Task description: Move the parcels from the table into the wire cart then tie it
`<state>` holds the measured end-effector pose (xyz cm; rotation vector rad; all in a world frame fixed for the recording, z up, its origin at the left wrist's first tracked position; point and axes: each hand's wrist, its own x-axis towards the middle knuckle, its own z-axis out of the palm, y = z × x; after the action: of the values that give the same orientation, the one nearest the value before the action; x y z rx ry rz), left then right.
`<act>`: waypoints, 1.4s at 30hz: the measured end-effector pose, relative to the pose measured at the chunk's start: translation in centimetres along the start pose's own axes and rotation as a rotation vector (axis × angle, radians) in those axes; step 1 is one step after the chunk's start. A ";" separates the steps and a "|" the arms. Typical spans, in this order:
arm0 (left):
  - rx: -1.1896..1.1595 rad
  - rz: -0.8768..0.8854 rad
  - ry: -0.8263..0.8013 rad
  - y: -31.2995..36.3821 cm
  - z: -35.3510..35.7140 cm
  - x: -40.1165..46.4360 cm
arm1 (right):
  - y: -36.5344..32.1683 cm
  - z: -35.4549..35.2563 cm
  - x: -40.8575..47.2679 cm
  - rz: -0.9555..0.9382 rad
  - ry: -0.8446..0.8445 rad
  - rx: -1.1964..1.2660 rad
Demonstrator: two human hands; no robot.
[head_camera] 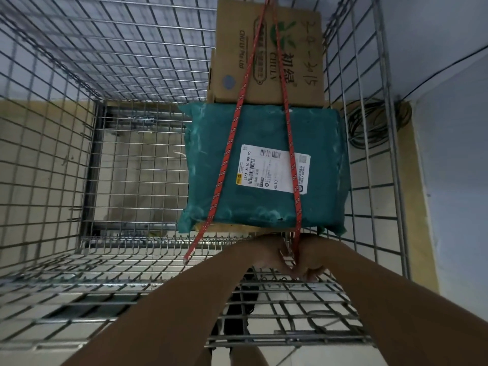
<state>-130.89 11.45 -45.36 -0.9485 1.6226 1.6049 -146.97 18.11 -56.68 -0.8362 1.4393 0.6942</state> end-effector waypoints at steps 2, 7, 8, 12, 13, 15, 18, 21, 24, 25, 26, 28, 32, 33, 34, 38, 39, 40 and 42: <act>-0.020 -0.017 -0.037 -0.6 0.7 1.0 | 0.1 0.2 0.3 -0.007 -0.028 -0.033; -0.064 -0.019 -0.060 -1.4 1.6 2.9 | 0.2 0.9 0.7 0.008 -0.056 -0.041; -0.074 -0.024 -0.068 -1.6 1.7 3.3 | 0.1 1.1 0.7 0.010 -0.046 -0.042; -0.103 -0.024 -0.085 -2.8 2.2 5.1 | -0.2 1.1 0.8 -0.019 -0.028 -0.046; -0.107 -0.024 -0.091 -3.1 2.4 5.6 | -0.1 1.1 0.8 -0.020 -0.030 -0.043; -0.105 -0.030 -0.097 -3.6 2.7 6.5 | -0.1 1.1 0.7 -0.017 -0.039 -0.060; -0.062 -0.028 -0.058 -4.4 3.4 8.1 | 0.3 1.6 0.7 -0.030 -0.034 -0.093; -0.034 -0.028 -0.034 -4.8 4.0 9.3 | 0.9 1.8 1.4 -0.059 0.023 -0.050; -0.034 -0.023 -0.021 -5.2 4.4 9.9 | 1.0 1.7 1.7 -0.041 0.018 -0.068; -0.047 -0.025 -0.015 -5.3 4.5 10.1 | 1.0 1.8 2.0 -0.047 0.027 -0.058; -0.061 -0.024 -0.008 -5.5 4.6 10.2 | 1.1 1.8 2.2 -0.059 0.044 -0.050; -0.063 -0.023 -0.002 -5.7 4.6 10.3 | 0.9 2.0 2.3 -0.079 0.079 -0.096; -0.026 -0.017 0.006 -6.1 4.6 10.7 | 0.9 2.2 2.3 -0.180 0.230 -0.354; -0.022 -0.015 0.008 -6.2 4.6 10.8 | 0.9 2.2 2.4 -0.191 0.242 -0.369; -0.012 -0.013 0.014 -6.2 4.6 10.8 | 0.9 2.2 2.4 -0.181 0.241 -0.359; 0.043 0.000 0.075 -6.0 4.0 10.5 | 1.9 2.0 2.5 -0.107 0.243 -0.065; 0.052 0.002 0.095 -5.9 3.8 10.2 | 2.0 1.8 2.2 -0.098 0.227 0.004; 0.081 0.006 0.110 -5.8 3.6 9.7 | 1.9 1.8 1.9 -0.083 0.202 0.024; 0.167 0.013 0.147 -5.6 3.0 8.5 | 1.8 1.8 1.0 -0.061 0.161 0.036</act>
<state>-130.67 14.16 -55.61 -0.9886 1.8348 1.4105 -147.45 20.51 -57.87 -0.9210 1.5586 0.5635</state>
